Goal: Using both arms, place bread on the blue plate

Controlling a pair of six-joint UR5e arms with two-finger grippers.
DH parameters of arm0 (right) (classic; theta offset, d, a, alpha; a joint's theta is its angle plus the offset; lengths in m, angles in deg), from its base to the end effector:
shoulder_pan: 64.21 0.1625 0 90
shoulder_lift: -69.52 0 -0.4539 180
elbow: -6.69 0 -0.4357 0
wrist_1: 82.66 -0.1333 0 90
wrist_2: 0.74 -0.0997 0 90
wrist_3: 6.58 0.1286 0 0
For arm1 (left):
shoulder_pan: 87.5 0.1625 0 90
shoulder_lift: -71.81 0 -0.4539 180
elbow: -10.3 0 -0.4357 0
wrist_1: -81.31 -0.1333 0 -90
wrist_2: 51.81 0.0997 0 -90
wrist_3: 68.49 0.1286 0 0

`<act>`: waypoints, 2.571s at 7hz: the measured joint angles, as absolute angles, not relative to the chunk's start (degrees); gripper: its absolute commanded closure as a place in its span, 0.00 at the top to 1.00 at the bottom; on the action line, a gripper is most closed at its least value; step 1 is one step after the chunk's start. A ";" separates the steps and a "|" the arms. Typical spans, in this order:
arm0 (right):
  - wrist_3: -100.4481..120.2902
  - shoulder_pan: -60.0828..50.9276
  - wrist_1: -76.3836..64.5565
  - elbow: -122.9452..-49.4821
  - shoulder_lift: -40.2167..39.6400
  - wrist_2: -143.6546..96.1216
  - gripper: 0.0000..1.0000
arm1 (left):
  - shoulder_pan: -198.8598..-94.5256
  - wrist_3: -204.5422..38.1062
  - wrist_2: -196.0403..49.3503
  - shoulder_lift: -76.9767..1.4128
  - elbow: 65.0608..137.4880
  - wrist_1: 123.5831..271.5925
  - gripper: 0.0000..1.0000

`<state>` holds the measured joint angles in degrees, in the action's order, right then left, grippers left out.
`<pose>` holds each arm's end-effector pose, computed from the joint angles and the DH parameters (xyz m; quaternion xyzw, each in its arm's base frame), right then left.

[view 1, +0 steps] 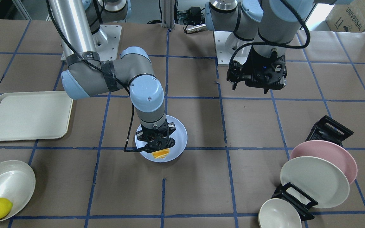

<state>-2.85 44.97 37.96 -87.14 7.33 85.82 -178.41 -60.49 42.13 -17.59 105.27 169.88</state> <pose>0.3566 -0.5960 0.2053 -0.1341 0.9905 0.0147 0.0276 -0.1327 -0.5206 0.4499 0.0785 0.9960 0.0277 0.0327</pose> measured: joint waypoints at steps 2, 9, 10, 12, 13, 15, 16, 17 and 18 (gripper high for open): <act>-2.97 45.08 38.26 -88.07 7.24 85.77 0.99 | -178.33 -60.64 41.72 -17.84 100.97 175.43 1.00; -3.42 45.69 38.49 -85.02 5.07 92.89 1.00 | -178.34 -61.45 40.13 -18.85 98.66 176.32 1.00; -3.45 45.07 39.13 -83.56 3.44 94.97 1.00 | -178.36 -61.46 40.10 -18.87 98.57 176.32 1.00; -3.32 42.06 47.72 -81.25 1.55 99.45 1.00 | -178.49 -61.51 39.71 -18.86 98.50 176.32 1.00; -3.94 40.22 50.10 -80.46 1.07 100.30 1.00 | -178.52 -61.56 39.08 -18.86 98.65 176.30 1.00; -5.05 37.31 37.22 -78.83 -3.70 100.57 1.00 | -178.55 -61.56 38.86 -18.82 98.59 176.24 1.00; -4.74 35.97 28.30 -78.33 -6.94 100.28 1.00 | -178.55 -61.55 38.92 -18.81 98.54 176.23 1.00; -4.51 34.09 23.14 -78.08 -9.88 98.06 1.00 | -178.55 -61.55 38.82 -18.81 98.51 176.23 1.00; -5.93 31.50 20.16 -78.17 -12.41 93.59 1.00 | -178.55 -61.55 38.65 -18.81 98.55 176.23 1.00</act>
